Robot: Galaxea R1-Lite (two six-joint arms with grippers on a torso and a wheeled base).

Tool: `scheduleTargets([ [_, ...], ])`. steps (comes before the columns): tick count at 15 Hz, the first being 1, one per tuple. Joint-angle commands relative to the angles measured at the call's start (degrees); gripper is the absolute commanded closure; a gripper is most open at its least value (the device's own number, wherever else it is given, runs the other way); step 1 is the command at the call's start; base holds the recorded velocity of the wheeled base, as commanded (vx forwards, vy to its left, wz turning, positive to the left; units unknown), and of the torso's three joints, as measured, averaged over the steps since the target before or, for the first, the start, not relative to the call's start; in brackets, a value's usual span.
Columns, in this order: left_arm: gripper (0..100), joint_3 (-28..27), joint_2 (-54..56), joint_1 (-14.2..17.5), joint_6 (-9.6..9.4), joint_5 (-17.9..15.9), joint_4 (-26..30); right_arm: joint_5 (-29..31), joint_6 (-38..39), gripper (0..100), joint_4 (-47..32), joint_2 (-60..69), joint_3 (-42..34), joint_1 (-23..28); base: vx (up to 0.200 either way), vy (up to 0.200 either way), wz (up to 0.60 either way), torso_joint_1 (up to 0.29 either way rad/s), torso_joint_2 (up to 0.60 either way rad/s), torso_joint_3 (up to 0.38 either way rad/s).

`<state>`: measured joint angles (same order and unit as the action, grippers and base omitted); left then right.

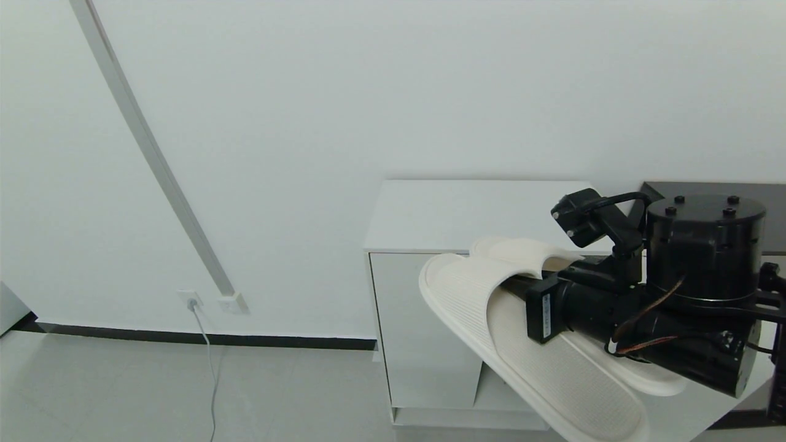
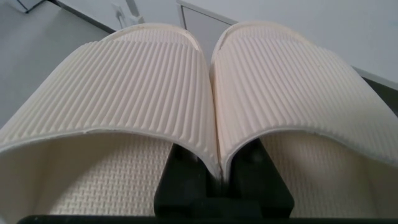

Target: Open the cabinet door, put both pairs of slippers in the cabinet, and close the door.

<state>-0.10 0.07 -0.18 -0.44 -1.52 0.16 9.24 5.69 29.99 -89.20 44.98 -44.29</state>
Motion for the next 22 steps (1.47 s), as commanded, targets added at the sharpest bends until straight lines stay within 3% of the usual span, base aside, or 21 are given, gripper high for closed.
scheduleTargets([
  [1,100,0.0,-0.1,0.0,0.0,-0.1,0.0,0.0,0.0,100,0.0,-0.4,0.0,0.0,0.0,0.0,0.0,0.0,0.0,0.0],
  [19,100,0.0,-0.1,0.0,-0.09,-0.1,-0.1,0.1,0.0,100,0.2,-0.1,-1.0,-0.4,0.0,-0.189,0.0,0.005,0.0,0.002],
  [22,100,0.0,-0.1,0.0,-0.09,-0.1,0.0,0.0,0.0,100,0.2,0.1,-1.6,-0.5,0.0,0.0,0.0,0.0,0.0,0.0],
])
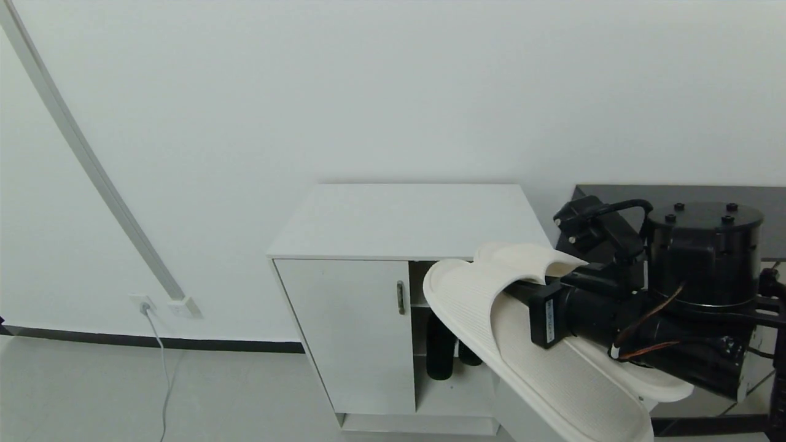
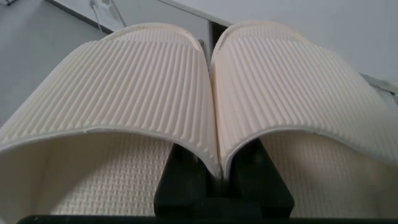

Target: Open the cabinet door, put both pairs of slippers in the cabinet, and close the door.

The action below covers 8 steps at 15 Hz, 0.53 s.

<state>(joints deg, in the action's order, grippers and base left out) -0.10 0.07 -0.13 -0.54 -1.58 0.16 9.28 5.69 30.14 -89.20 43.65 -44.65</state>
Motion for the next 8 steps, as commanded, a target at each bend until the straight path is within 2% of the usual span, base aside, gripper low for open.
scheduleTargets([
  [1,100,0.0,-0.1,0.0,0.01,0.0,0.0,-0.4,-0.2,100,0.3,0.1,-1.3,-0.2,0.0,0.0,0.0,0.0,0.0,0.0],
  [6,100,0.0,-0.1,0.0,0.01,0.0,-0.1,-0.3,-3.1,100,2.0,-0.5,-3.0,-0.2,0.0,0.0,0.0,0.0,0.0,0.0],
  [7,100,0.0,-0.1,0.0,0.01,0.0,-0.1,-0.4,-3.1,100,2.0,-0.5,-3.0,-0.2,0.0,0.0,-0.6,0.002,0.0,0.007],
  [8,100,0.0,-0.1,0.0,0.01,0.0,0.0,-0.5,-3.1,100,2.0,-0.5,-3.1,-0.2,0.0,0.0,0.0,0.0,0.0,0.0],
])
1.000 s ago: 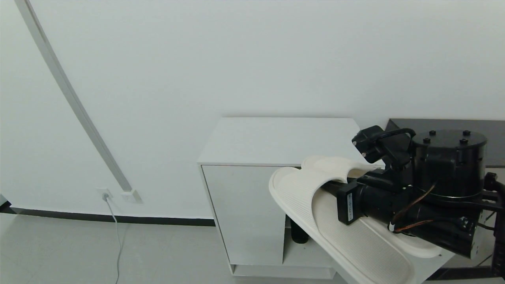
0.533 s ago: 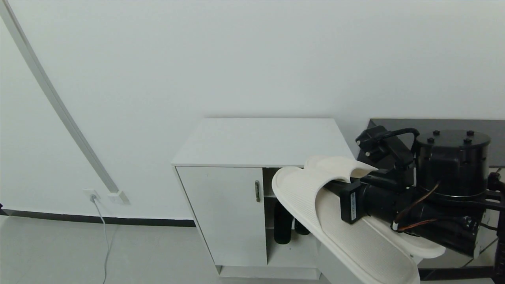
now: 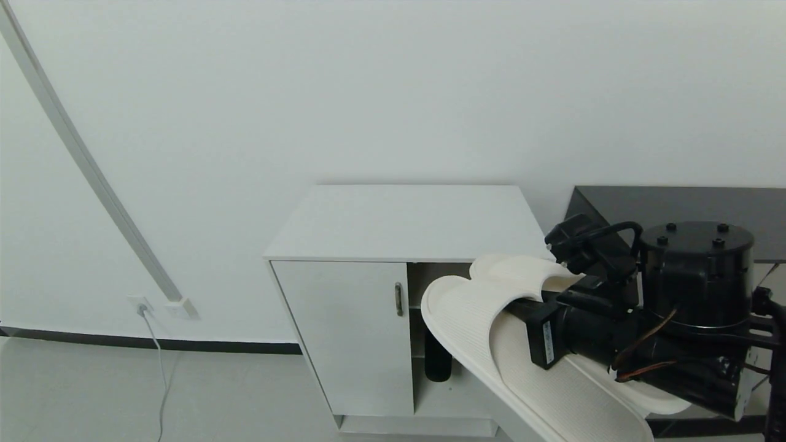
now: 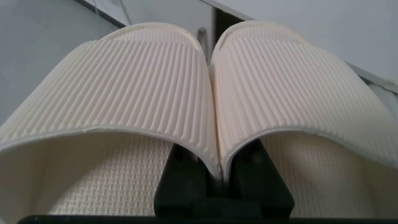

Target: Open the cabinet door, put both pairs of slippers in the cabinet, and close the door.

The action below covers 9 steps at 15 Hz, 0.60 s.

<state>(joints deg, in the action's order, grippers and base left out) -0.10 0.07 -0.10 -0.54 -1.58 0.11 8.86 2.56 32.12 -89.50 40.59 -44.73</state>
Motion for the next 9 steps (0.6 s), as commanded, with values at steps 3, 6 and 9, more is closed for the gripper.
scheduleTargets([
  [3,100,0.0,-0.1,-0.1,0.01,0.0,0.1,-0.2,0.0,100,0.0,-0.2,-0.4,-0.5,0.0,0.0,0.0,0.0,0.0,0.0],
  [6,100,0.0,-0.1,-0.1,0.01,0.0,0.1,-0.2,0.0,100,0.0,-0.2,-0.4,-0.6,0.0,0.0,0.0,0.0,0.0,0.0],
  [9,100,0.0,-0.1,-0.1,0.01,0.0,0.1,-0.2,0.0,100,0.0,-0.2,-0.4,-0.8,0.0,0.0,0.0,0.0,0.0,0.0],
])
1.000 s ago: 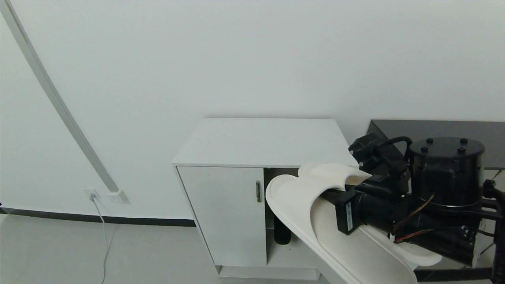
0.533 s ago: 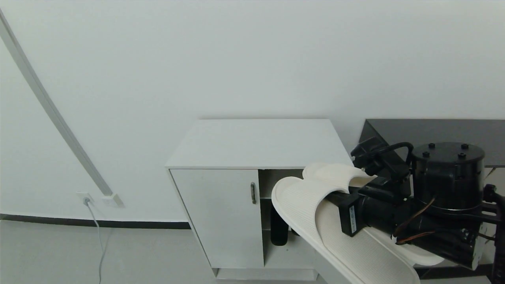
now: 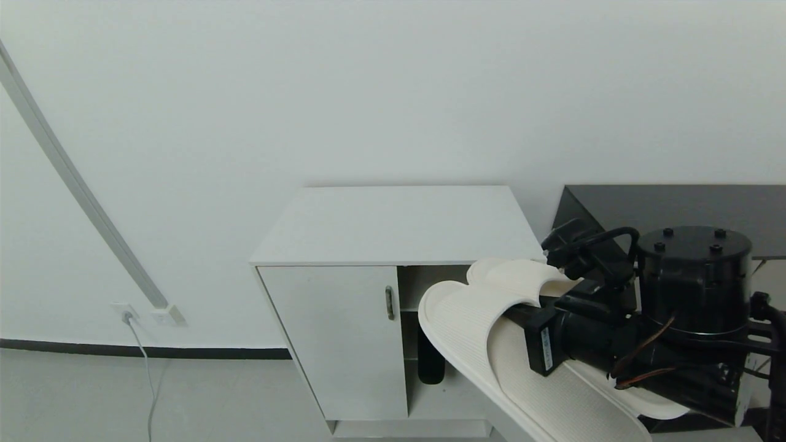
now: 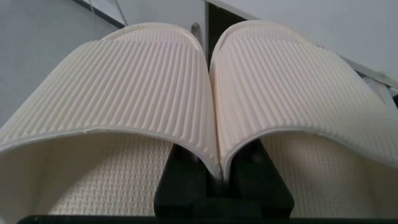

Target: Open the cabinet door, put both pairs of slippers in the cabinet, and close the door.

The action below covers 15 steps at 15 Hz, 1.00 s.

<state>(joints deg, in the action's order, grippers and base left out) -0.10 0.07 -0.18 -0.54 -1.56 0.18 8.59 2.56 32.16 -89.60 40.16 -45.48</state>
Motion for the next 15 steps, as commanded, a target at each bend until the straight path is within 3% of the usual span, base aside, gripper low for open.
scheduleTargets([
  [1,100,0.0,-0.1,0.0,0.01,0.0,0.0,0.0,0.0,100,0.0,-0.1,0.0,-0.1,0.0,0.0,0.0,0.0,0.0,0.0],
  [7,100,0.0,-0.1,0.0,0.01,0.0,0.0,-0.2,0.3,100,1.7,-2.4,-0.3,-3.4,0.0,0.0,0.0,0.0,0.0,0.0],
  [11,100,0.0,-0.1,0.0,0.01,0.0,0.0,0.4,0.0,100,7.8,-5.1,-2.1,-3.6,0.0,0.0,0.0,0.0,0.0,0.0],
  [15,100,0.0,-0.1,0.0,0.01,0.0,0.0,0.5,0.0,100,8.2,-5.3,-2.5,-3.6,0.0,0.0,0.0,-0.067,0.15,0.08],
])
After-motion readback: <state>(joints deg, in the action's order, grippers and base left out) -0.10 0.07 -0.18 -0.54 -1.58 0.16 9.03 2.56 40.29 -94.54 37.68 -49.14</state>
